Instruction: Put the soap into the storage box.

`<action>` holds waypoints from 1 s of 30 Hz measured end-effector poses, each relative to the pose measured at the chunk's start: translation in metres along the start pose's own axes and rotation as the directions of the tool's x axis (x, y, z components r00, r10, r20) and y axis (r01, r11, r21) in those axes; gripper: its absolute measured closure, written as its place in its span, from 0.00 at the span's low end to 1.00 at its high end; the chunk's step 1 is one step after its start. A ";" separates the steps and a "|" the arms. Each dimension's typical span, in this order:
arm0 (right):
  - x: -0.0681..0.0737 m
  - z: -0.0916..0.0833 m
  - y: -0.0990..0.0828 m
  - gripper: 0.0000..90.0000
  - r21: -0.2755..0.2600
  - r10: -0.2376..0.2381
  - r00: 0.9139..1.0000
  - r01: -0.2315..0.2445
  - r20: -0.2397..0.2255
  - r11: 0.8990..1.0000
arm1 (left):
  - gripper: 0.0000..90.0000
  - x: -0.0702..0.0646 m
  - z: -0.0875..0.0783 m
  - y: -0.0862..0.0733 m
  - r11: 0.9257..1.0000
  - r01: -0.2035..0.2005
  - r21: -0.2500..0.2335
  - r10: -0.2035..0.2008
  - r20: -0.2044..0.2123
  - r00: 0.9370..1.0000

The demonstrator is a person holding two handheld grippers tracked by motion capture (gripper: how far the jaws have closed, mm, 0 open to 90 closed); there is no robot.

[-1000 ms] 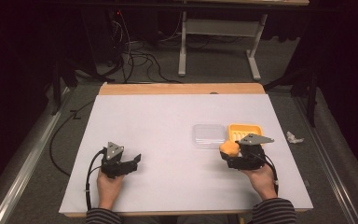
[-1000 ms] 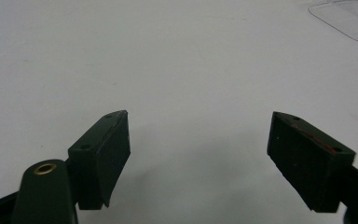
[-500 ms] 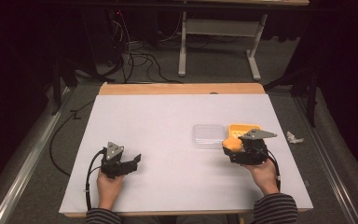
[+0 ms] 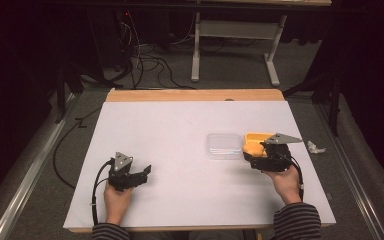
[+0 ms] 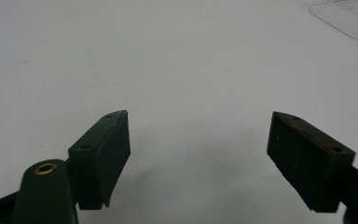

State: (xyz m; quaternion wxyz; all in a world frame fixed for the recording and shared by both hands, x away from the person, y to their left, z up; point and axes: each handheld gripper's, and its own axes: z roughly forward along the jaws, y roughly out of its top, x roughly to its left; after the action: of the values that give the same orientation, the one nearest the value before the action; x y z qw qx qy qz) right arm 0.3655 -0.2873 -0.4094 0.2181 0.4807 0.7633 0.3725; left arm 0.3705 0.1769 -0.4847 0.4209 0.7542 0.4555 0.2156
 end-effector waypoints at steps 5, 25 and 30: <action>-0.004 0.000 0.002 0.29 -0.002 0.004 1.000 -0.004 0.002 1.000 | 0.24 0.000 0.000 0.000 1.000 0.003 0.001 -0.003 -0.003 1.000; -0.033 0.014 0.004 0.29 0.012 0.092 0.994 -0.092 0.057 0.996 | 0.25 0.001 0.001 0.000 1.000 0.009 0.008 -0.009 -0.002 1.000; -0.037 0.022 0.003 0.29 0.022 0.108 0.991 -0.110 0.077 0.994 | 0.25 0.001 0.001 0.000 1.000 0.009 0.011 -0.009 -0.004 1.000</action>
State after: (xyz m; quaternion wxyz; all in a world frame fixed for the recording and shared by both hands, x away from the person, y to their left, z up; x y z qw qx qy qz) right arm 0.3988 -0.3124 -0.4214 0.2197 0.5384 0.7318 0.3553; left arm 0.3718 0.1771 -0.4849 0.4170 0.7539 0.4609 0.2126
